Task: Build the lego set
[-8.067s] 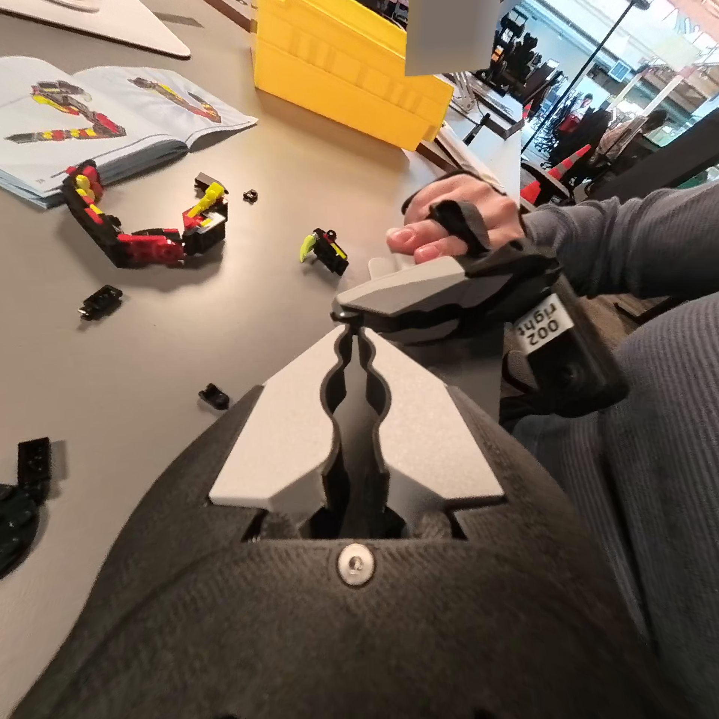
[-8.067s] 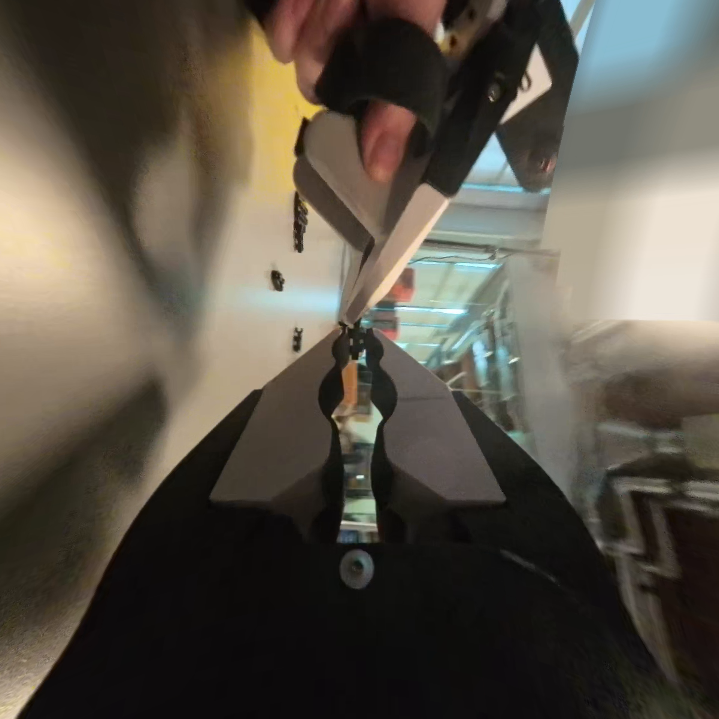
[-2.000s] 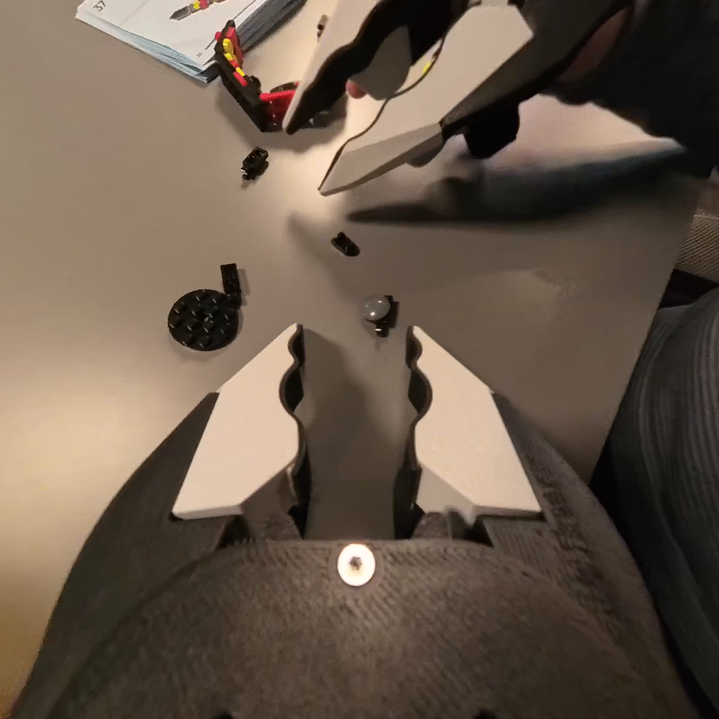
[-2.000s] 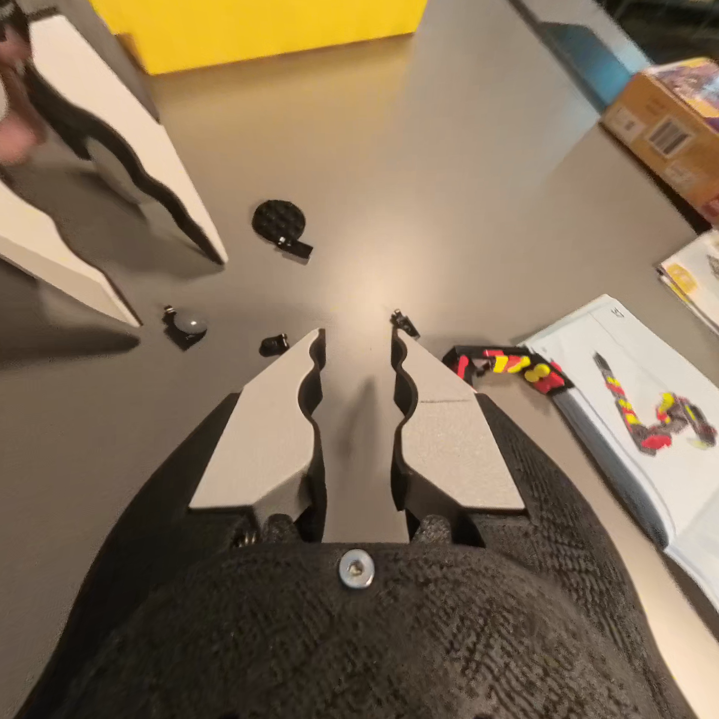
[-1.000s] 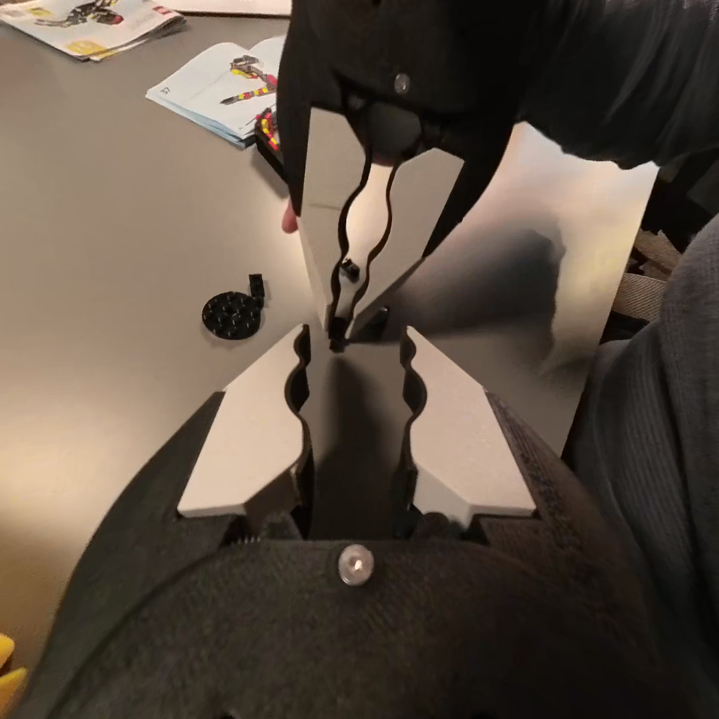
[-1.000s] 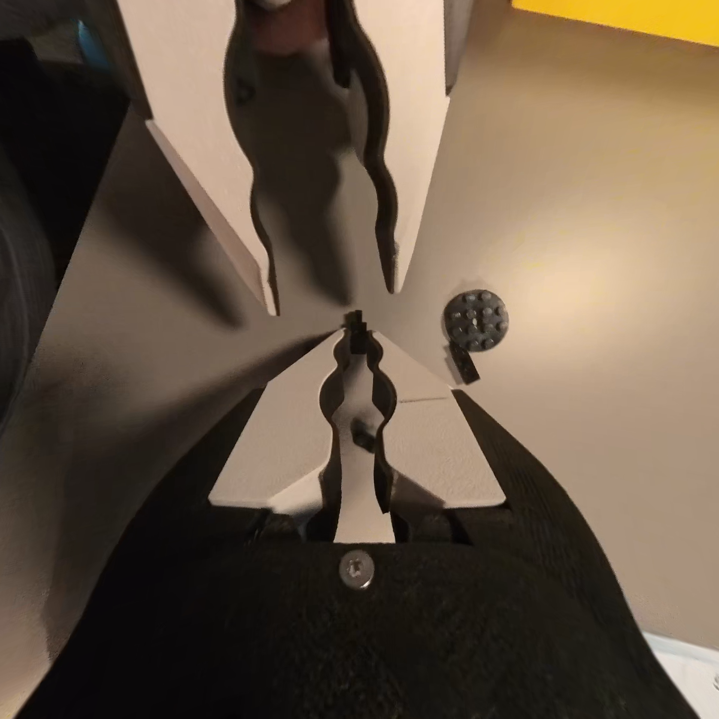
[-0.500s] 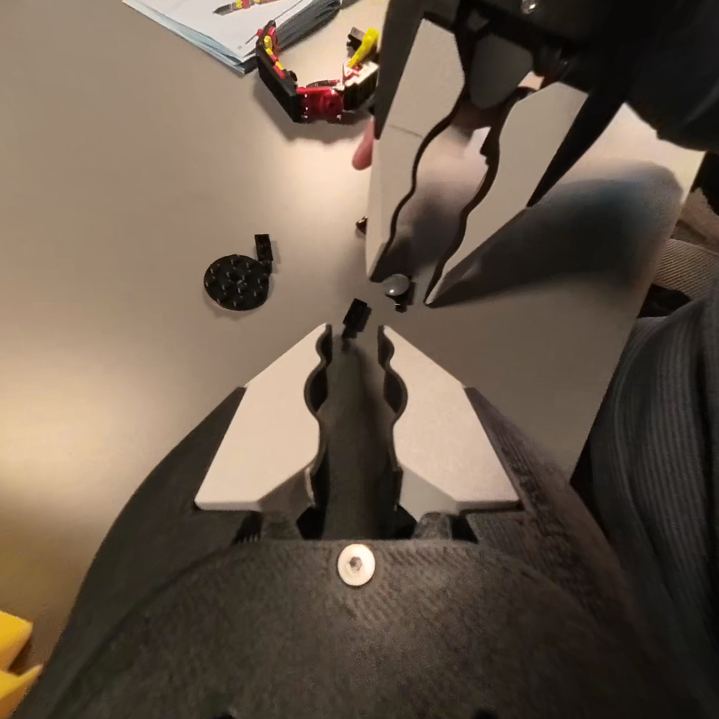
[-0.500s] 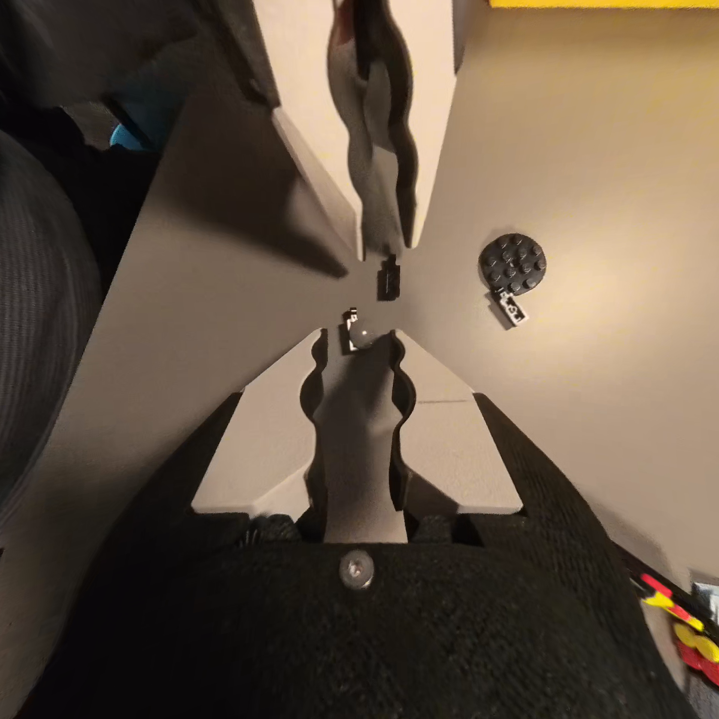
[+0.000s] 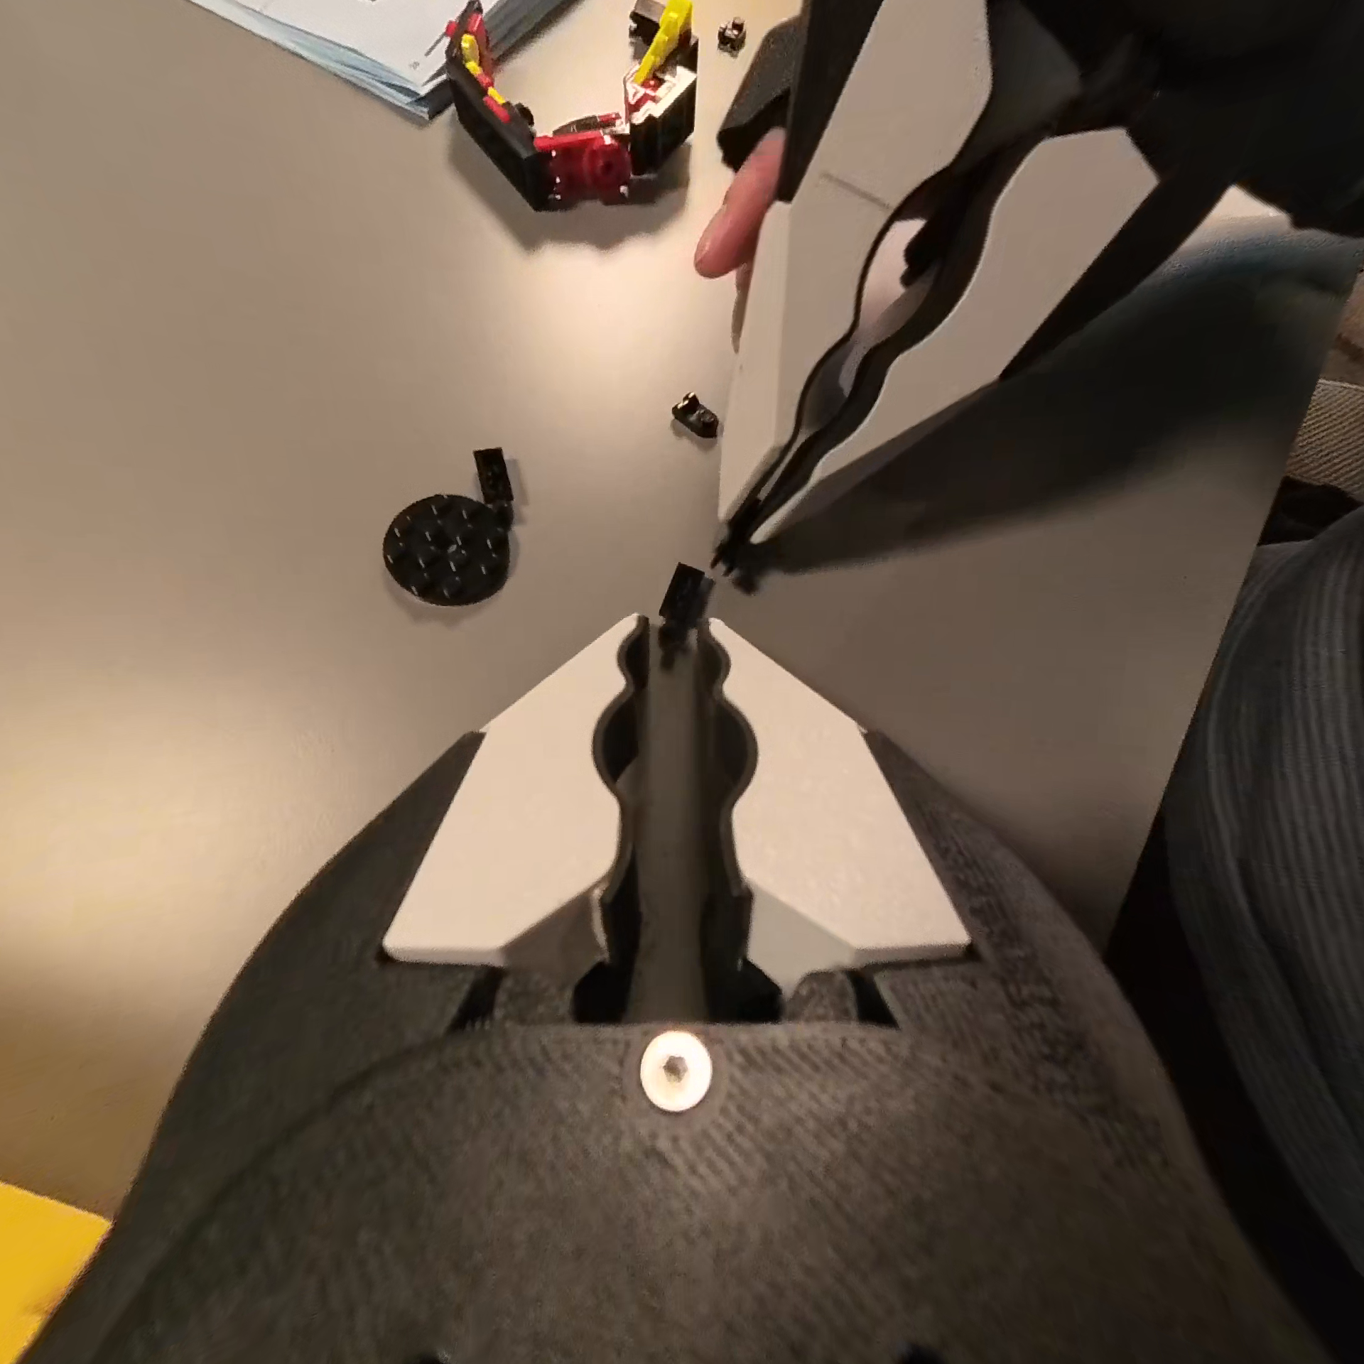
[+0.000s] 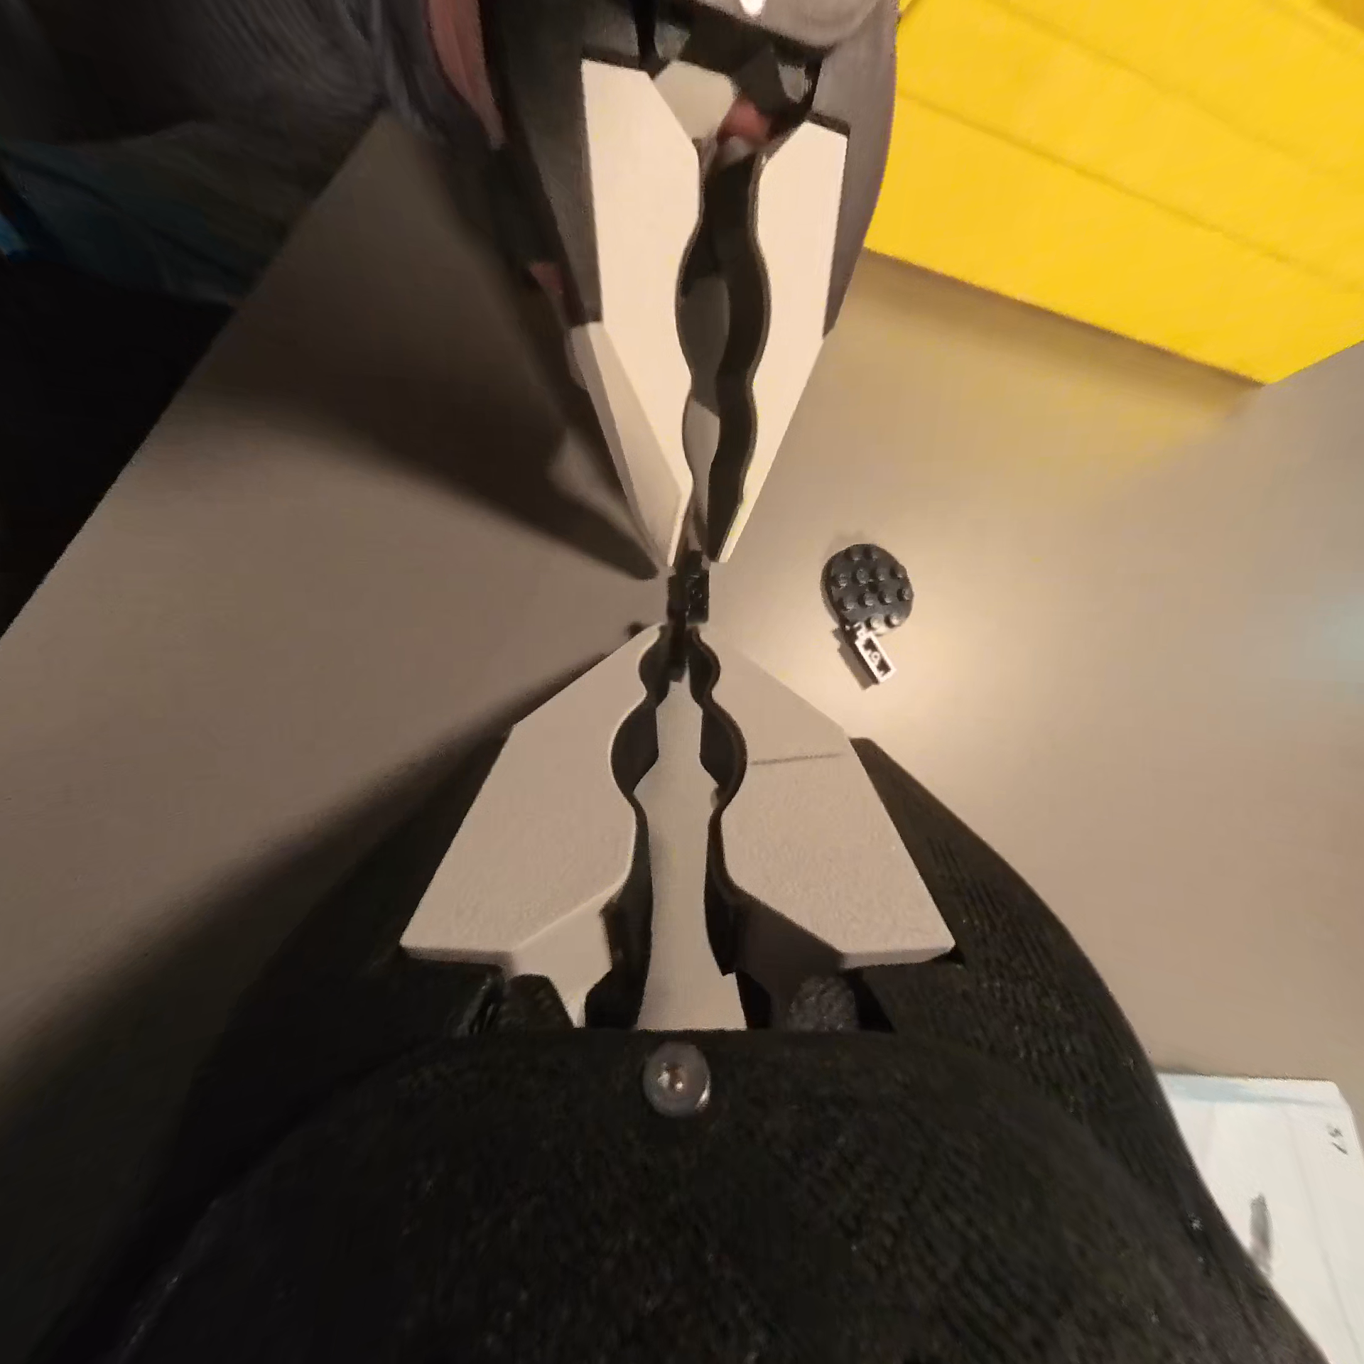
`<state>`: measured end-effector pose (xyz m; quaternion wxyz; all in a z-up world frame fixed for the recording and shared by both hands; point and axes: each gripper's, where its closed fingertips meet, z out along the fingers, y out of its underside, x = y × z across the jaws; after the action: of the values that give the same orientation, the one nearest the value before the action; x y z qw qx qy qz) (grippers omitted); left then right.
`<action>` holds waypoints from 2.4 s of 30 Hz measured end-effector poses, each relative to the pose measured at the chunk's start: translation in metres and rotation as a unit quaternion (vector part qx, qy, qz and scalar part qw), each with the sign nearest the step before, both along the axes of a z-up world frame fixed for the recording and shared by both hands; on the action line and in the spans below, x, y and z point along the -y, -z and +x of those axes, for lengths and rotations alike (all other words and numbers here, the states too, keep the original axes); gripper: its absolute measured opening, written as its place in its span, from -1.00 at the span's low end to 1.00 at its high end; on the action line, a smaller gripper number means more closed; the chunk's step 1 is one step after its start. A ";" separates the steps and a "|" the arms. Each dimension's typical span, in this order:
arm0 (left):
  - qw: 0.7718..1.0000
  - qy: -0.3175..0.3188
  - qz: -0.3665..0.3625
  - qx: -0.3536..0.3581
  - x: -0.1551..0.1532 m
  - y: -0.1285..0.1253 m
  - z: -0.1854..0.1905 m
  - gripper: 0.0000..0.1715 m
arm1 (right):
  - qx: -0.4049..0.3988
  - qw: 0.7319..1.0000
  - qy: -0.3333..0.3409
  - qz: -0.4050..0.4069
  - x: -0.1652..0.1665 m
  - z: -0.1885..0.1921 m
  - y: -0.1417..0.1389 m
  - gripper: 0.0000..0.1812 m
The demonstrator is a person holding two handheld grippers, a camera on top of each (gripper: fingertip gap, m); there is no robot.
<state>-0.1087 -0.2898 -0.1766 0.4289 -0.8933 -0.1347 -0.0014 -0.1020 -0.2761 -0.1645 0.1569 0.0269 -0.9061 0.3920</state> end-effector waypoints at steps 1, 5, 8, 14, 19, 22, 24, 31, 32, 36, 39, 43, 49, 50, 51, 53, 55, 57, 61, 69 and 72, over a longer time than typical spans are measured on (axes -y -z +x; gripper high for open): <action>1.000 0.001 -0.001 -0.001 0.000 0.000 0.000 -0.88 | -0.015 1.000 -0.002 0.005 0.001 -0.001 0.001 -0.97; 1.000 0.002 -0.006 -0.009 0.000 0.001 -0.001 -0.93 | -0.048 0.999 -0.010 0.017 0.004 0.000 0.005 -0.95; 1.000 0.001 -0.005 -0.008 0.000 0.001 -0.001 -0.94 | -0.039 0.999 -0.007 0.010 0.004 0.003 0.006 -0.87; 1.000 0.001 -0.005 -0.005 0.000 0.001 -0.001 -0.98 | 0.119 0.992 0.033 -0.036 0.001 0.007 0.010 -0.66; 1.000 -0.001 -0.005 -0.003 0.000 0.001 -0.002 -0.98 | 0.132 0.990 0.040 -0.025 -0.001 0.003 0.014 -0.85; 1.000 -0.003 -0.002 0.005 0.000 0.001 -0.003 -0.98 | 0.070 0.997 0.019 -0.020 0.001 0.003 0.013 -0.87; 1.000 -0.001 0.002 0.013 0.000 0.001 -0.002 -0.98 | 0.023 0.999 0.009 -0.023 0.003 0.001 0.010 -0.91; 0.999 0.004 0.009 0.032 -0.001 -0.001 -0.001 -0.98 | -0.082 0.996 -0.024 -0.034 0.011 -0.005 0.000 -0.95; 0.999 0.004 0.010 0.034 -0.001 -0.001 -0.001 -0.98 | -0.080 0.996 -0.027 -0.031 0.011 -0.004 0.002 -0.94; 0.999 0.005 0.013 0.040 -0.001 -0.001 -0.001 -0.98 | -0.027 0.999 -0.014 -0.041 0.010 -0.002 0.003 -0.82; 0.999 0.005 0.014 0.041 -0.001 -0.001 -0.001 -0.98 | 0.063 0.996 0.026 -0.062 0.006 -0.003 0.002 -0.70; 0.999 0.005 0.015 0.043 -0.001 -0.002 -0.001 -0.98 | 0.133 0.985 0.073 -0.077 -0.004 -0.005 0.003 -0.70; 0.999 0.003 0.016 0.043 -0.001 -0.002 -0.001 -0.98 | 0.137 0.983 0.114 -0.044 -0.007 -0.003 0.014 -0.80; 0.999 0.001 0.016 0.043 -0.001 -0.002 -0.002 -0.98 | 0.126 0.985 0.115 -0.039 -0.006 -0.003 0.014 -0.83; 0.999 0.000 0.016 0.042 0.000 -0.002 -0.002 -0.98 | 0.120 0.986 0.110 -0.032 -0.006 -0.001 0.014 -0.84; 0.999 -0.002 0.017 0.041 0.000 -0.002 -0.003 -0.95 | 0.101 0.990 0.100 -0.027 -0.006 0.000 0.012 -0.84; 0.999 -0.007 0.022 0.040 0.000 -0.004 -0.004 -0.84 | 0.081 0.993 0.086 -0.029 -0.006 0.000 0.009 -0.84; 0.999 -0.012 0.025 0.040 0.001 -0.005 -0.006 -0.77 | 0.062 0.995 0.066 -0.035 -0.004 0.001 0.004 -0.84; 0.999 -0.001 0.026 0.043 0.000 -0.005 -0.002 -0.72 | 0.013 1.000 0.018 -0.009 0.000 -0.001 0.001 -0.85; 0.998 0.019 0.058 0.018 0.004 -0.016 0.006 -0.67 | -0.050 0.974 -0.199 0.099 0.001 0.018 0.011 -0.84; 0.998 0.024 0.058 0.022 0.005 -0.016 0.009 -0.66 | -0.064 0.964 -0.230 0.120 0.003 0.018 0.011 -0.81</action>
<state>-0.0999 -0.2947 -0.1607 0.4764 -0.8698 -0.1222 -0.0390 -0.0839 -0.2787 -0.1757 0.1159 0.2779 -0.9041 0.3033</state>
